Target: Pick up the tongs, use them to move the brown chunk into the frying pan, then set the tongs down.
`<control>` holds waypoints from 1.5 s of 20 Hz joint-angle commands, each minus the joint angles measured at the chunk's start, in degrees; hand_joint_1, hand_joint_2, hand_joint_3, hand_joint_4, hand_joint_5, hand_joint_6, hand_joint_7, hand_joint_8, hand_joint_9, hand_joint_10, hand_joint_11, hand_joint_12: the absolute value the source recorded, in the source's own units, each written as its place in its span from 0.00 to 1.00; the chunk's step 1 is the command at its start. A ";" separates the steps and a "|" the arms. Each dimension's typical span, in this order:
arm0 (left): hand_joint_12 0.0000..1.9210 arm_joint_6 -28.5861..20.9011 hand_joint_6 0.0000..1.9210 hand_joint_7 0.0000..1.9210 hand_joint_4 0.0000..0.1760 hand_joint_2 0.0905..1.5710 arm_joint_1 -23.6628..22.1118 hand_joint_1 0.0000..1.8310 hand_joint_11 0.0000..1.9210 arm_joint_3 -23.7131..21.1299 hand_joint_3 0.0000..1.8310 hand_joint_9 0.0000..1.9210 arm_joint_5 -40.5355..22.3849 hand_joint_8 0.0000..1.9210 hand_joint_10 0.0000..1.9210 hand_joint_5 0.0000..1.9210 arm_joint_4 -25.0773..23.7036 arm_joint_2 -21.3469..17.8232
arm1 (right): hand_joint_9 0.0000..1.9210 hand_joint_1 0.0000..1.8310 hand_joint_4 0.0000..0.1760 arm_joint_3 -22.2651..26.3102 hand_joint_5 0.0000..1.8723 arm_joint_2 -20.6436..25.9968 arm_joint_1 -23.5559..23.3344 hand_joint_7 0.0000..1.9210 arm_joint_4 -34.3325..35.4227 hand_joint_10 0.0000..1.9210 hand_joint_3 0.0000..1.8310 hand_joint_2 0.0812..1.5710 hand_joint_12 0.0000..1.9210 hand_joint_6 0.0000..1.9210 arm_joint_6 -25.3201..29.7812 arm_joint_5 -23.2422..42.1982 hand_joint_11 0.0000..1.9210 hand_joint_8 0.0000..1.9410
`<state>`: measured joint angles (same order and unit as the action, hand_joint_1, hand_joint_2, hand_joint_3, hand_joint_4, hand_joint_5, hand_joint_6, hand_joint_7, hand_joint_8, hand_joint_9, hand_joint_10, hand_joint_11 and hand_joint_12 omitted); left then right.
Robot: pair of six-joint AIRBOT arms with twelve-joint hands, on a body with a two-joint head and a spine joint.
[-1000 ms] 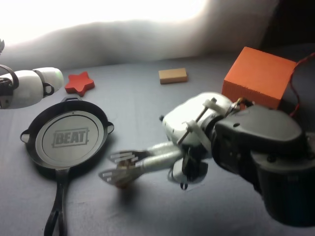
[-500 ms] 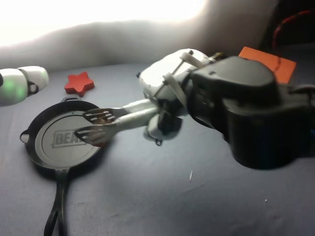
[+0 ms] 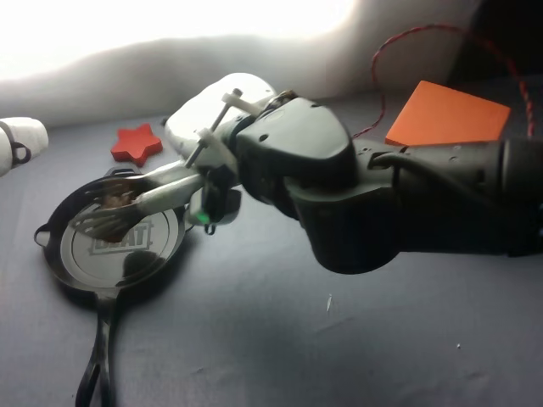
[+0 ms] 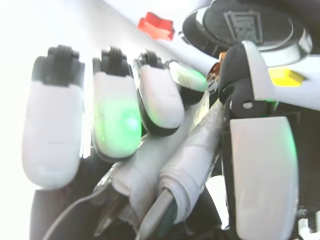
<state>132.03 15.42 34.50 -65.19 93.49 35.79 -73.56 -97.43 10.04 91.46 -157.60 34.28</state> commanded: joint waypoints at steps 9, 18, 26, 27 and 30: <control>0.01 0.13 0.00 0.00 0.00 0.71 0.14 0.00 0.01 0.17 0.00 0.00 -2.35 0.00 0.00 0.00 -5.11 -0.57 | 0.89 0.41 1.00 -4.51 0.69 -2.51 1.32 0.82 -3.87 1.00 0.00 0.92 1.00 1.00 1.33 -0.60 0.89 1.00; 0.01 0.13 0.00 0.00 0.00 0.71 0.14 0.00 0.01 0.14 0.00 0.00 -2.31 0.00 0.00 0.00 -5.12 -0.55 | 0.68 0.48 0.00 -4.76 0.35 -2.48 1.12 0.63 -4.18 0.95 0.00 0.88 1.00 0.87 0.66 -0.09 0.64 0.84; 0.05 0.13 0.00 0.00 0.00 0.70 0.16 0.00 0.00 0.04 0.00 0.00 -2.31 0.00 0.00 0.00 -5.11 -0.55 | 0.52 0.27 0.00 -1.50 0.43 -0.41 -0.58 0.54 -4.15 0.70 0.00 0.89 0.93 0.49 0.87 1.71 0.43 0.53; 0.07 0.13 0.00 0.01 0.00 0.71 0.13 0.00 0.00 0.01 0.00 0.01 -2.30 0.00 0.00 0.00 -5.11 -0.55 | 0.52 0.25 0.00 -0.82 0.42 0.37 -1.05 0.54 -4.15 0.70 0.00 0.90 0.93 0.49 1.07 1.85 0.43 0.53; 0.06 0.14 0.00 0.01 0.00 0.71 0.07 0.00 0.00 -0.01 0.00 0.01 -2.18 0.00 0.00 0.00 -5.12 -0.54 | 0.53 0.26 0.00 3.50 0.42 4.62 -1.83 0.55 -4.15 0.70 0.00 0.90 0.93 0.51 1.16 1.91 0.44 0.52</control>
<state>132.05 15.84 34.46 -64.88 93.49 35.79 -69.32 -92.18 8.75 90.30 -156.51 34.87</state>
